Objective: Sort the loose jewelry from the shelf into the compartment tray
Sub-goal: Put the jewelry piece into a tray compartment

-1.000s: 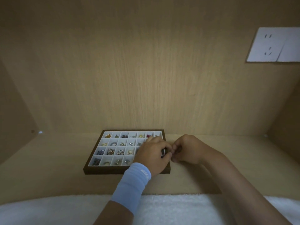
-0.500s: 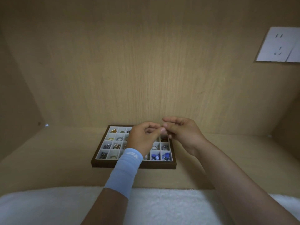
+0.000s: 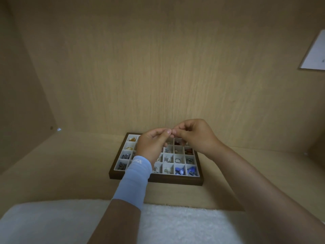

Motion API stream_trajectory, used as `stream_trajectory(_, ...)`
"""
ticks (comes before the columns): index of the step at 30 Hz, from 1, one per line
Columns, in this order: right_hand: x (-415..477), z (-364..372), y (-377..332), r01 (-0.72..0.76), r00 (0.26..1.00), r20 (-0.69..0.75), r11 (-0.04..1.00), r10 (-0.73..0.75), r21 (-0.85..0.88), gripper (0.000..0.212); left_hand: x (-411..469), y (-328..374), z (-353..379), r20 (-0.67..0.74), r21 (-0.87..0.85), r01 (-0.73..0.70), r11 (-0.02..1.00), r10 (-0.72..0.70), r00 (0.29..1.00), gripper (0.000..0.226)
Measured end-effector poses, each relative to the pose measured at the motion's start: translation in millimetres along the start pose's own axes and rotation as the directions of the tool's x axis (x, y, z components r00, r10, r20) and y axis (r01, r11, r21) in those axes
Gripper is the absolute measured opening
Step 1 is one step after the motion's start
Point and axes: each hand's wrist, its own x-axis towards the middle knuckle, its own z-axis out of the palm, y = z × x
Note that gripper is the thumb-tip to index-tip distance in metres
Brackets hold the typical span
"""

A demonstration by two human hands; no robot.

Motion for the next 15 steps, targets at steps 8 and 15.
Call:
stream_trajectory(8, 7.9, -7.0, 23.4, 0.102, 0.973, 0.216, 0.697, 0.077, -0.709, 0.015, 2.9, -18.8, 0.8, 0.145, 0.835, -0.186, 0.519, 0.119, 0.982, 0.034)
stream_trajectory(15, 14.6, 3.5, 14.4, 0.184, 0.956, 0.271, 0.486, 0.115, -0.854, 0.017, 5.0, -20.9, 0.2, 0.173, 0.859, -0.178, 0.479, 0.055, 0.983, 0.039)
